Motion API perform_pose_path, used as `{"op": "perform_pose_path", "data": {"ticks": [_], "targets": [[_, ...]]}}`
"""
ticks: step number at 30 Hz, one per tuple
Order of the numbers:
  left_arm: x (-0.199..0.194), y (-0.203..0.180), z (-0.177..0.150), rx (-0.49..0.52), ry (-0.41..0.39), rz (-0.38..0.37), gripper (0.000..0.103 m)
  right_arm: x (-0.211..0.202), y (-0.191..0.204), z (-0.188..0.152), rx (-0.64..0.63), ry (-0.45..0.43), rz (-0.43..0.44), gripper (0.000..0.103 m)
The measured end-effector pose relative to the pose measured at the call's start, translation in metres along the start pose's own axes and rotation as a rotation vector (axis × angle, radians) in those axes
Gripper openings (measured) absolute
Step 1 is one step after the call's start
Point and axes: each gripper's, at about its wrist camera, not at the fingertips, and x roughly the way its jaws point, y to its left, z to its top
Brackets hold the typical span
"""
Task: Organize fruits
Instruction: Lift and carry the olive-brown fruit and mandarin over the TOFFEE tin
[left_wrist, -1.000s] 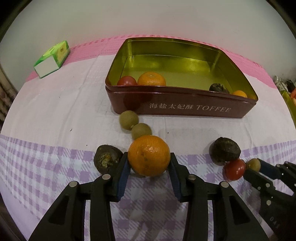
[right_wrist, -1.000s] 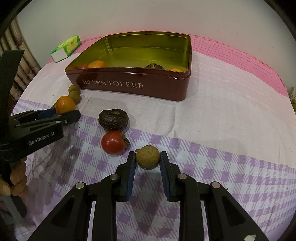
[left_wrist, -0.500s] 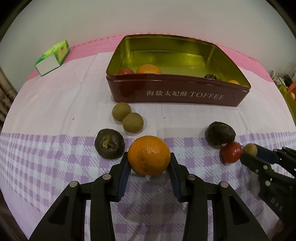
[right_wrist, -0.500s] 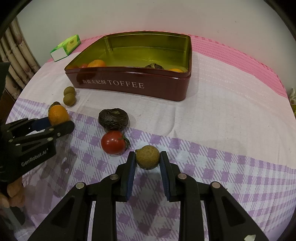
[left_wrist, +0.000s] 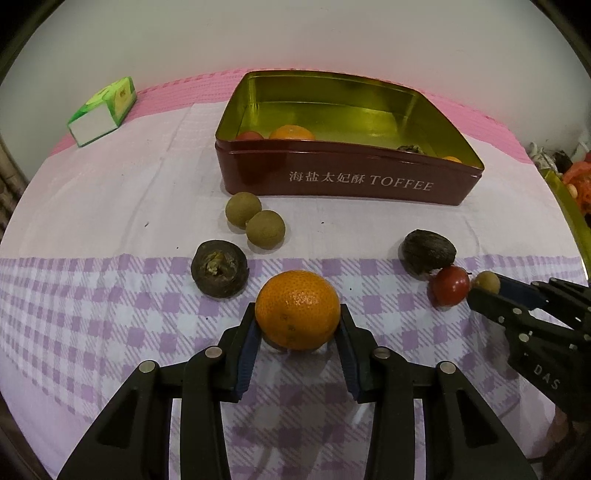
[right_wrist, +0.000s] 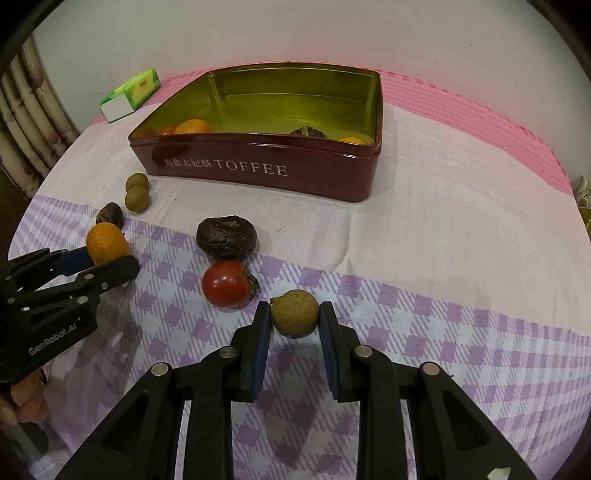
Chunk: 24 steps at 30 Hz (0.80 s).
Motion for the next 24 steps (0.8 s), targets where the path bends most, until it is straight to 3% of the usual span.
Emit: {"op": "perform_pose_path", "data": {"ticks": [24], "targets": [[-0.015,-0.015,-0.007,0.008,-0.038,-0.013,0.040,-0.016,-0.006,0.006,0.004,-0.026,0.016,0.024]]}}
